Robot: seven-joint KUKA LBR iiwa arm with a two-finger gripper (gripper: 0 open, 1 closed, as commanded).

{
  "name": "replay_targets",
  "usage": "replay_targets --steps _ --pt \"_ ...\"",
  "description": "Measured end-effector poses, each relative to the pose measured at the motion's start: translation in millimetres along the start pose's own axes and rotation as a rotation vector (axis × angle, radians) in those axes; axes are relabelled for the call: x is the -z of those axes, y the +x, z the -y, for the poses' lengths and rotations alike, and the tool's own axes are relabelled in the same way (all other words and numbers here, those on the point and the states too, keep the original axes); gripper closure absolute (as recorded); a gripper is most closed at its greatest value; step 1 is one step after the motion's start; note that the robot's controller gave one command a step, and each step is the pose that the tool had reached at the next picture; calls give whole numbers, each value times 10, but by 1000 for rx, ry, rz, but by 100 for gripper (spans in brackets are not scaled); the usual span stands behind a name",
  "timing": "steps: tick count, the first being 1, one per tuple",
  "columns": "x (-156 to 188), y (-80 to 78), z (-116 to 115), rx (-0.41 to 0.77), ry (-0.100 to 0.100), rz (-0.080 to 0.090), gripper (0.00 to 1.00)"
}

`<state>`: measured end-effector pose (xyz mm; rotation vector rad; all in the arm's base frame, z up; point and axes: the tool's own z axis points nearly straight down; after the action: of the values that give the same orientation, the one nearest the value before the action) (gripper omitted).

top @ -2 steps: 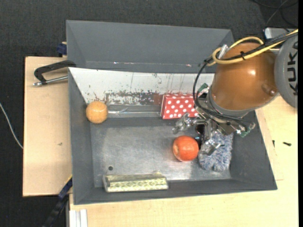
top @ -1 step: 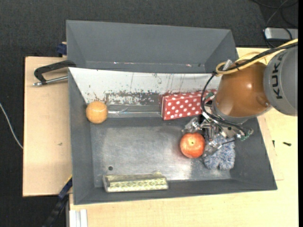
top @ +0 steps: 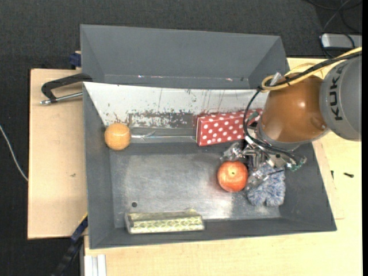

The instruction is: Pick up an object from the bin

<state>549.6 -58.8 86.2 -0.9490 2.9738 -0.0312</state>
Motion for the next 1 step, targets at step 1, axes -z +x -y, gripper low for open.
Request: replay_targets --steps 1 --pt "-22 92 63 -99 -1 11 100"
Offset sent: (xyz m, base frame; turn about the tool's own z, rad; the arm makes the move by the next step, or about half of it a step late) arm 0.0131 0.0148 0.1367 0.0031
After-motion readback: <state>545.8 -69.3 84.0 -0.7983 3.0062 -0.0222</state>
